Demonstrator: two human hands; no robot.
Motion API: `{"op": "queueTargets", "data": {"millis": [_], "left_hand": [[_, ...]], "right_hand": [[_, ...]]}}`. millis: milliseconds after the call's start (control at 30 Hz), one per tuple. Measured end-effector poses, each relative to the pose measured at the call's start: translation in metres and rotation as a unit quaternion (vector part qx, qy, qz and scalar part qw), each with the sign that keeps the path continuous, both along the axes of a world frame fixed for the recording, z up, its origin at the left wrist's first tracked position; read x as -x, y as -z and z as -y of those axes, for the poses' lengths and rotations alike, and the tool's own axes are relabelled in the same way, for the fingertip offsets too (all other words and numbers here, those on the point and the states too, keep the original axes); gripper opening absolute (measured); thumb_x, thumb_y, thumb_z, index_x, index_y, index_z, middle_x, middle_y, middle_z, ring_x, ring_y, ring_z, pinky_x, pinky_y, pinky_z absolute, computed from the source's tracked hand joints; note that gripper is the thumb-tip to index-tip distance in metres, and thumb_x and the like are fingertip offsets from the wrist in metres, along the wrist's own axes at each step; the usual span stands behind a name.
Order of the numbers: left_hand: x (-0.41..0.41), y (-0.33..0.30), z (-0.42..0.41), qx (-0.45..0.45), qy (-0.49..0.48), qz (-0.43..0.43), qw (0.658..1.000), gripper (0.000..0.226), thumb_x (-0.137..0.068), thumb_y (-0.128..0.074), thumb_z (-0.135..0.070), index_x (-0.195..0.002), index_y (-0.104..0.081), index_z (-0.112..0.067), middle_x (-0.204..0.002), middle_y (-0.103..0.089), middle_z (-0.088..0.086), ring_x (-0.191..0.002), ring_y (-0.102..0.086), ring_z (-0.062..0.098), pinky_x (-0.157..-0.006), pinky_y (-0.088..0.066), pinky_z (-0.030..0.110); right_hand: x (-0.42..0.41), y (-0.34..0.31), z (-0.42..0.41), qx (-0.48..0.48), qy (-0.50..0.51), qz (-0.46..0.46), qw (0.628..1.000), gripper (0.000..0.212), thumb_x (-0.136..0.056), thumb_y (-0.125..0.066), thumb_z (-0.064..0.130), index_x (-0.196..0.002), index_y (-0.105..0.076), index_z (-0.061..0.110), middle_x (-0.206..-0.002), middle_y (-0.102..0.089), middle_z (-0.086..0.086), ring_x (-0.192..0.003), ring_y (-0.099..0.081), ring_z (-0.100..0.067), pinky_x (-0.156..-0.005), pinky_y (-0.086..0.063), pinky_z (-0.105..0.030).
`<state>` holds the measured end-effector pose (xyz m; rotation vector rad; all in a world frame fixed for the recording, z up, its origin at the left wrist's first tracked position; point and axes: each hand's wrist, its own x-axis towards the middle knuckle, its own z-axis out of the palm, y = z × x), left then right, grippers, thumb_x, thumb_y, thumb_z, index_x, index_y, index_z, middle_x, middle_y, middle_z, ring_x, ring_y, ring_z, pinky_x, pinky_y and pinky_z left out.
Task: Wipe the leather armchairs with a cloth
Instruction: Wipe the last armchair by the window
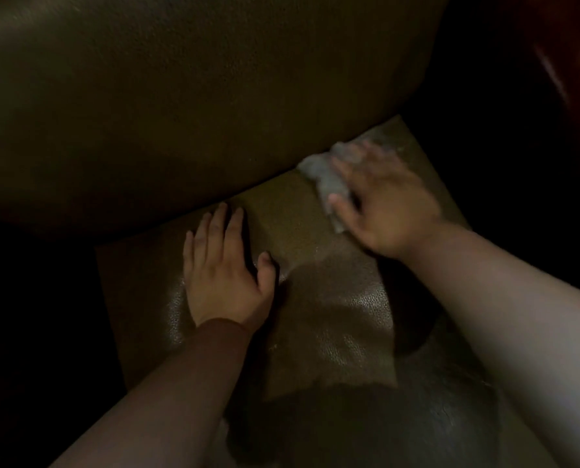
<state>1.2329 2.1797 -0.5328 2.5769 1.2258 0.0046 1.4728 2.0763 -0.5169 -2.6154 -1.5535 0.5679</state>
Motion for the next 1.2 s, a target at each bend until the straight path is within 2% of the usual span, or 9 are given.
{"op": "queueTargets", "data": {"millis": [133, 267, 367, 433, 533, 667, 800, 1033, 1200], "left_hand": [[-0.001, 0.006, 0.003, -0.011, 0.004, -0.001, 1.000, 0.075, -0.096, -0.039, -0.048, -0.163, -0.036, -0.015, -0.172, -0.029, 0.009, -0.161, -0.020, 0.028, -0.131, -0.011, 0.051], [-0.003, 0.005, 0.003, -0.019, 0.003, -0.006, 1.000, 0.075, -0.095, -0.041, -0.047, -0.163, -0.035, -0.015, -0.172, -0.029, 0.011, -0.161, -0.020, 0.030, -0.130, -0.012, 0.052], [-0.001, 0.006, 0.003, -0.027, 0.002, -0.002, 1.000, 0.074, -0.096, -0.043, -0.046, -0.163, -0.037, -0.015, -0.171, -0.030, 0.011, -0.160, -0.022, 0.031, -0.130, -0.013, 0.053], [-0.001, 0.008, 0.004, -0.026, 0.003, 0.003, 1.000, 0.074, -0.096, -0.043, -0.045, -0.163, -0.037, -0.015, -0.171, -0.030, 0.011, -0.160, -0.021, 0.031, -0.130, -0.012, 0.052], [-0.003, 0.010, 0.004, -0.026, 0.002, 0.017, 1.000, 0.074, -0.095, -0.044, -0.044, -0.162, -0.037, -0.014, -0.171, -0.030, 0.012, -0.160, -0.022, 0.031, -0.130, -0.013, 0.053], [-0.004, 0.007, 0.004, -0.031, 0.002, 0.013, 0.999, 0.075, -0.094, -0.044, -0.045, -0.161, -0.040, -0.013, -0.169, -0.034, 0.014, -0.157, -0.026, 0.034, -0.129, -0.016, 0.055], [-0.001, 0.007, 0.004, -0.036, 0.002, 0.020, 0.999, 0.075, -0.093, -0.041, -0.047, -0.159, -0.042, -0.012, -0.167, -0.036, 0.015, -0.156, -0.028, 0.036, -0.129, -0.017, 0.055], [-0.001, 0.010, 0.004, -0.037, 0.005, 0.022, 0.999, 0.072, -0.096, -0.040, -0.047, -0.160, -0.040, -0.013, -0.168, -0.035, 0.013, -0.157, -0.026, 0.034, -0.129, -0.016, 0.053], [-0.008, -0.008, 0.002, -0.008, 0.004, -0.010, 1.000, 0.076, -0.093, -0.043, -0.047, -0.160, -0.042, -0.011, -0.168, -0.036, 0.016, -0.156, -0.028, 0.036, -0.128, -0.020, 0.054]], "right_hand": [[-0.007, -0.002, 0.014, 0.031, 0.193, 0.011, 0.981, 0.071, -0.104, -0.021, 0.060, -0.166, -0.018, 0.025, -0.174, -0.008, -0.007, -0.160, -0.006, -0.031, -0.129, -0.009, -0.046], [0.039, -0.004, -0.008, 0.017, 0.014, -0.022, 0.999, 0.076, -0.099, -0.017, 0.061, -0.167, -0.013, 0.027, -0.174, -0.001, -0.008, -0.160, 0.004, -0.029, -0.125, 0.010, -0.040], [0.022, -0.004, 0.000, 0.009, -0.065, -0.031, 0.997, 0.079, -0.096, -0.016, 0.067, -0.165, -0.020, 0.028, -0.174, -0.010, -0.005, -0.160, -0.002, -0.024, -0.127, 0.005, -0.037], [-0.013, 0.001, 0.017, 0.000, 0.020, -0.007, 1.000, 0.078, -0.099, -0.018, 0.066, -0.163, -0.028, 0.022, -0.171, -0.022, -0.009, -0.159, -0.014, -0.028, -0.129, -0.007, -0.039], [-0.025, -0.004, 0.026, 0.005, 0.189, -0.019, 0.982, 0.073, -0.103, -0.021, 0.061, -0.166, -0.018, 0.024, -0.174, -0.009, -0.008, -0.159, -0.013, -0.031, -0.129, -0.012, -0.041], [0.050, -0.009, 0.024, -0.033, 0.037, -0.006, 0.999, 0.072, -0.102, -0.035, 0.055, -0.164, -0.028, 0.020, -0.171, -0.017, -0.016, -0.159, -0.012, -0.038, -0.129, -0.009, -0.050], [0.060, -0.004, 0.044, -0.024, -0.130, -0.049, 0.990, 0.072, -0.099, -0.036, 0.062, -0.163, -0.030, 0.030, -0.173, -0.015, -0.004, -0.161, -0.007, -0.026, -0.130, -0.005, -0.044], [0.014, -0.005, 0.053, 0.024, 0.158, 0.005, 0.987, 0.074, -0.103, -0.022, 0.061, -0.167, -0.013, 0.024, -0.174, -0.005, -0.011, -0.160, 0.000, -0.031, -0.130, -0.005, -0.047], [0.102, -0.027, 0.088, -0.035, -0.060, -0.048, 0.996, 0.067, -0.099, -0.044, 0.055, -0.158, -0.042, 0.023, -0.171, -0.023, -0.010, -0.159, -0.016, -0.031, -0.129, -0.009, -0.045]]}}
